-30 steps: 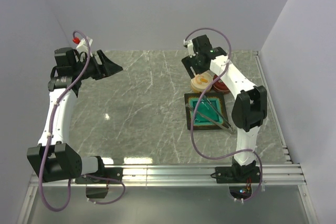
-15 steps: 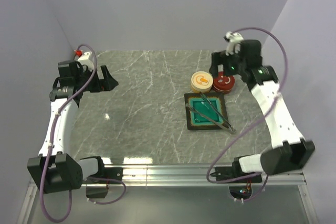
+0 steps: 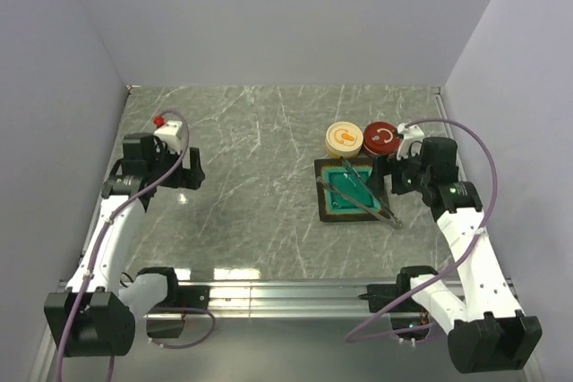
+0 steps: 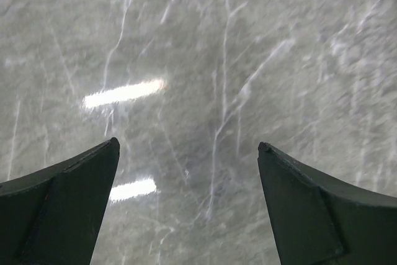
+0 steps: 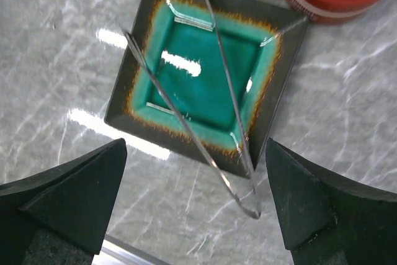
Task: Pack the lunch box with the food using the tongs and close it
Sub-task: Reset both arms
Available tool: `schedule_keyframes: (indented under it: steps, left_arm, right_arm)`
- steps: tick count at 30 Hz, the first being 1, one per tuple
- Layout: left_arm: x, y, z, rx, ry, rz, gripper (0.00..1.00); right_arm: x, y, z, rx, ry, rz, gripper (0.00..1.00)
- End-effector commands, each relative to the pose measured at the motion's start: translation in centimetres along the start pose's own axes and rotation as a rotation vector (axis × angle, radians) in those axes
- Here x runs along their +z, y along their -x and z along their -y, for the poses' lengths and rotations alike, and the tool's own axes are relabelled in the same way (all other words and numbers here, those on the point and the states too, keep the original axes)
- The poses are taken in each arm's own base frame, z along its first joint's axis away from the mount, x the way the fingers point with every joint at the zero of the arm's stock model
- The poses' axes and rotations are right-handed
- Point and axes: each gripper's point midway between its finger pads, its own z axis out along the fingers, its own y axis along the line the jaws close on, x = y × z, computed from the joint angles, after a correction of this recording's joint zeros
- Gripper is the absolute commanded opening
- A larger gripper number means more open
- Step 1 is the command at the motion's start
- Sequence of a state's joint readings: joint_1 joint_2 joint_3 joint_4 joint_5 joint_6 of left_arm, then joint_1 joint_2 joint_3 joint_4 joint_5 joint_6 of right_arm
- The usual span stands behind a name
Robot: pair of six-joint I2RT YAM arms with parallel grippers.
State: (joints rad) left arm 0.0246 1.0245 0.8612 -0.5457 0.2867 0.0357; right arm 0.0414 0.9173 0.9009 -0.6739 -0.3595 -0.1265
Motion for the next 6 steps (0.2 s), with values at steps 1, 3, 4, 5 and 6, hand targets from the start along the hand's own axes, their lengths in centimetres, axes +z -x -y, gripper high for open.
schedule_keyframes:
  steps: [1, 3, 4, 5, 6]
  left_arm:
    - [-0.88, -0.60, -0.86, 0.054, 0.075, 0.025, 0.99]
    - [-1.24, -0.63, -0.92, 0.043, 0.088, 0.041, 0.99]
    - [-1.34, -0.55, -0.76, 0.045, 0.081, 0.041, 0.99]
    - [-1.43, -0.47, -0.67, 0.042, 0.078, 0.043, 0.99]
    - [-1.44, -0.41, -0.67, 0.041, 0.077, 0.040, 0.99]
  right_arm:
    - [-0.35, -0.24, -0.50, -0.019, 0.021, 0.045, 1.00]
    - [-0.54, -0.39, -0.45, -0.025, 0.014, 0.053, 1.00]
    - [-0.60, -0.43, -0.42, -0.026, 0.011, 0.051, 1.00]
    - [-0.62, -0.61, -0.46, -0.024, 0.012, 0.041, 1.00]
    - [-0.79, -0.36, -0.51, -0.024, 0.013, 0.046, 1.00]
